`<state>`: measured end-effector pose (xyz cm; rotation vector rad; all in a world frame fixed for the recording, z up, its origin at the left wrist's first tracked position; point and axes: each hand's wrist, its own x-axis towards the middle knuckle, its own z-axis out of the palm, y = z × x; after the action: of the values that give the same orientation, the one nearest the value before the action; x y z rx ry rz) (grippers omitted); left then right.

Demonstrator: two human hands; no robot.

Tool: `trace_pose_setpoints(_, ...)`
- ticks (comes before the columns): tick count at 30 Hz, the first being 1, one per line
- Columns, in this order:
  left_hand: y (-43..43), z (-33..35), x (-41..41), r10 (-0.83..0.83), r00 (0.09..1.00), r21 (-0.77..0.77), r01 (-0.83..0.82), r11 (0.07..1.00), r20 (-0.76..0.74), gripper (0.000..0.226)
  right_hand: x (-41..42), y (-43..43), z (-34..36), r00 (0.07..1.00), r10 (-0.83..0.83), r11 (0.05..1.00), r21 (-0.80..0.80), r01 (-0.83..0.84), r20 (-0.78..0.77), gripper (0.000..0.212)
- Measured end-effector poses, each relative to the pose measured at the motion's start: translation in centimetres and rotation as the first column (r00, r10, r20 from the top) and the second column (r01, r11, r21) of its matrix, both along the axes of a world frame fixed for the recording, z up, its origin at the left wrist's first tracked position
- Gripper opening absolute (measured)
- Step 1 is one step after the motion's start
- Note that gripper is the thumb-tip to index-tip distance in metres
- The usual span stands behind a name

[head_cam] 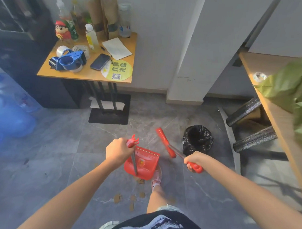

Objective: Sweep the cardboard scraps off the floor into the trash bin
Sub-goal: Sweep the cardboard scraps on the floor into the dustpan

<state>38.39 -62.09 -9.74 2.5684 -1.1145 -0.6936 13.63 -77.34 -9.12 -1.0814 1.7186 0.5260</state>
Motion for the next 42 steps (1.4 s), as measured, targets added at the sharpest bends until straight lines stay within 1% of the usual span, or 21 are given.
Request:
trace_pose_setpoints(4, 5.8, 0.3, -0.8, -0.037, 0.999, -0.024, 0.038, 0.999, 0.039, 0.035, -0.7, 5.9, 0.9, 0.999, -0.023, 0.996, -0.086, 0.025, 0.028, 0.030)
trace_pose_setpoints(7, 9.1, 0.6, -1.1, -0.046, 0.996, -0.051, 0.050, 0.997, 0.073, 0.035, -1.2, 9.5, 1.1, 0.996, -0.084, 0.991, -0.104, 0.088, 0.036, 0.026)
trace_pose_setpoints(12, 12.2, 0.1, -1.0, -0.067, 0.990, -0.046, 0.073, 0.996, 0.127, 0.039, -3.3, 13.6, 0.5, 0.987, -0.152, 0.979, -0.131, 0.158, 0.053, 0.016)
trace_pose_setpoints(17, 14.6, -0.8, -0.6, -0.084, 0.983, -0.019, 0.088, 0.996, 0.165, 0.038, -5.9, 16.9, 0.0, 0.993, -0.118, 0.988, -0.106, 0.115, -0.020, 0.009)
trace_pose_setpoints(19, 15.6, -1.1, -0.8, -0.087, 0.981, -0.009, 0.090, 0.996, 0.176, 0.038, -6.7, 17.9, -0.3, 0.992, -0.123, 0.989, -0.090, 0.120, -0.027, 0.004)
trace_pose_setpoints(23, 17.0, -1.7, -2.0, -0.113, 0.976, 0.018, 0.111, 0.994, 0.188, 0.038, -8.2, 19.5, -1.1, 0.989, -0.121, 0.991, -0.068, 0.116, -0.090, 0.006)
trace_pose_setpoints(25, 17.8, -1.9, -3.0, -0.127, 0.974, 0.040, 0.122, 0.992, 0.185, 0.038, -9.2, 20.1, -1.4, 0.986, -0.141, 0.989, -0.050, 0.137, -0.092, 0.018)
trace_pose_setpoints(27, 18.7, -2.1, -4.0, -0.133, 0.975, 0.061, 0.124, 0.990, 0.177, 0.038, -10.2, 20.9, -1.7, 0.985, -0.162, 0.986, -0.052, 0.159, -0.067, 0.025)
trace_pose_setpoints(31, 20.8, -2.7, -6.4, -0.145, 0.973, 0.089, 0.131, 0.987, 0.182, 0.036, -13.9, 21.9, -4.6, 0.976, -0.208, 0.976, -0.078, 0.204, -0.058, 0.022)
trace_pose_setpoints(37, 24.8, -3.3, -11.6, -0.121, 0.970, 0.065, 0.110, 0.992, 0.210, 0.041, -19.4, 24.6, -8.5, 0.984, -0.154, 0.987, -0.059, 0.149, -0.084, 0.031)
trace_pose_setpoints(40, 27.2, -3.6, -13.4, -0.127, 0.963, 0.058, 0.116, 0.992, 0.238, 0.042, -21.0, 27.2, -10.4, 0.986, -0.125, 0.992, -0.034, 0.121, -0.113, 0.029)
trace_pose_setpoints(42, 28.6, -3.6, -14.2, -0.118, 0.960, 0.031, 0.114, 0.993, 0.256, 0.041, -21.5, 29.7, -11.3, 0.990, -0.080, 0.997, 0.013, 0.082, -0.117, 0.027)
